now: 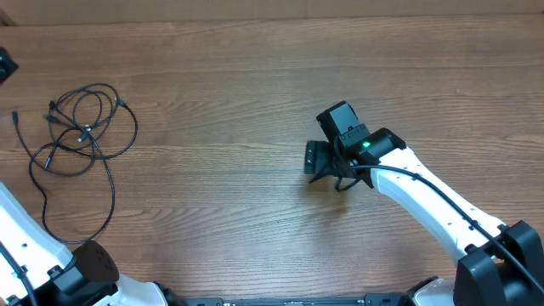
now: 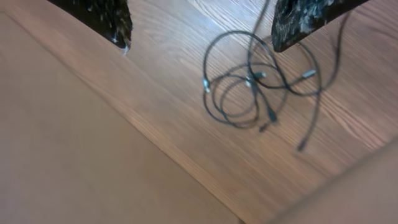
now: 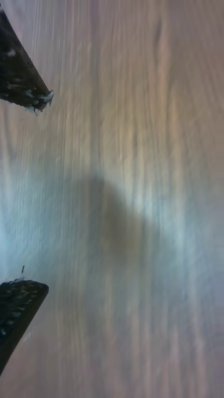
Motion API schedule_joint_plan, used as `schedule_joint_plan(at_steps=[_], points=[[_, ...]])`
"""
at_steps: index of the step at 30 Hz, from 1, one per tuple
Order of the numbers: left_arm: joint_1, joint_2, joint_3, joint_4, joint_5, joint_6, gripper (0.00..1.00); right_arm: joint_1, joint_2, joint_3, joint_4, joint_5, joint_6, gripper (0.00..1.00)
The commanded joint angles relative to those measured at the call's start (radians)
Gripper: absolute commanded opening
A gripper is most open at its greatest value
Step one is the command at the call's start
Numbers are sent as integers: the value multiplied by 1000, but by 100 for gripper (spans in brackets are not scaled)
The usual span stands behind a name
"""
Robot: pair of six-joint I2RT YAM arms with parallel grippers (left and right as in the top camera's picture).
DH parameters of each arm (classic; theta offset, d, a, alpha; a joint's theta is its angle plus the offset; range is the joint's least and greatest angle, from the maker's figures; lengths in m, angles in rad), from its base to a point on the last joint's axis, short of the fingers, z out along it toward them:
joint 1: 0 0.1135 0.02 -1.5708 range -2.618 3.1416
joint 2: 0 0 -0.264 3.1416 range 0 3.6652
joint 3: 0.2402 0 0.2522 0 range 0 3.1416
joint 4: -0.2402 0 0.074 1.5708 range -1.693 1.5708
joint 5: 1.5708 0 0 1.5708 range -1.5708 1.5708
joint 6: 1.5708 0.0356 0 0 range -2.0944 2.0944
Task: Untangle cables
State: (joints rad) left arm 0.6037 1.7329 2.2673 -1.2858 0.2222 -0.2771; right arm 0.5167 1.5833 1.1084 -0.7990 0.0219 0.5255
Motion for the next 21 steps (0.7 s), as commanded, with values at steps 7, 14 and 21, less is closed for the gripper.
schedule_joint_plan(at_steps=[7, 14, 21], points=[[-230, 9, 0, -127, 136, 37, 86, -43, 1, 18, 234, -121, 27, 94], [-445, 28, -54, -233, 21, 98, 91, -315, 1, 47, 219, -361, 51, 96], [-554, 29, -256, -296, -103, 89, 100, -493, 1, 45, -48, -484, -114, 100]])
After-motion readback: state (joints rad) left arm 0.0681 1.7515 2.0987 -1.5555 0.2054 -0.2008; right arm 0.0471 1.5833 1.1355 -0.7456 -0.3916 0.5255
